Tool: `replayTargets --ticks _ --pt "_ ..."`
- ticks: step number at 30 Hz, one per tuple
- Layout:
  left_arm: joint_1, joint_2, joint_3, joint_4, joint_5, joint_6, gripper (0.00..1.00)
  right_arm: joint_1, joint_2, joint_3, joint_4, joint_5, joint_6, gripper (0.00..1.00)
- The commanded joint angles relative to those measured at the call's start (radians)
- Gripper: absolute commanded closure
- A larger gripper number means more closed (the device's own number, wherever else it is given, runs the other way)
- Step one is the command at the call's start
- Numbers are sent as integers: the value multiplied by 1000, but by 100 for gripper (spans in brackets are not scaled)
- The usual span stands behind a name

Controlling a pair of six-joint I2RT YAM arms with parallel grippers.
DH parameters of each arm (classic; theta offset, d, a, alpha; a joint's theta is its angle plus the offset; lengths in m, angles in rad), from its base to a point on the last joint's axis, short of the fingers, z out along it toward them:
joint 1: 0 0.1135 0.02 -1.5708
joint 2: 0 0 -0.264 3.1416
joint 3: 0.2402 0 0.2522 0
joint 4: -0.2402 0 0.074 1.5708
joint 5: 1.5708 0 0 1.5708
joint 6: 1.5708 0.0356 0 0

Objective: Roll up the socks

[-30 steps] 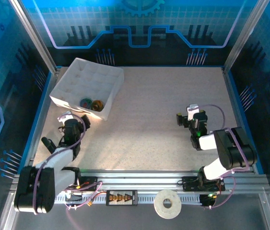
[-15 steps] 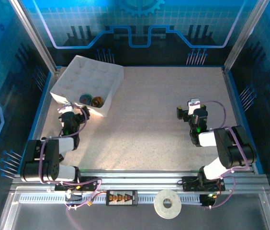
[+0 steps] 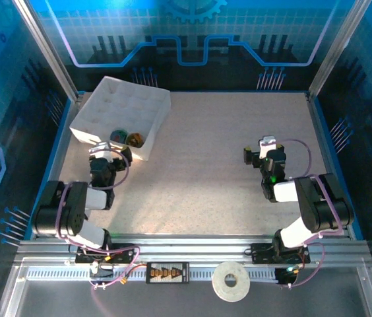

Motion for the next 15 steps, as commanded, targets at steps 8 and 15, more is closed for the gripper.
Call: replayTargets --ticks 8,15 --pt "-23 3 117 -164 10 61 1 -3 -1 8 18 15 6 0" --pt "-23 6 115 -157 8 64 1 -3 0 9 19 16 5 0"
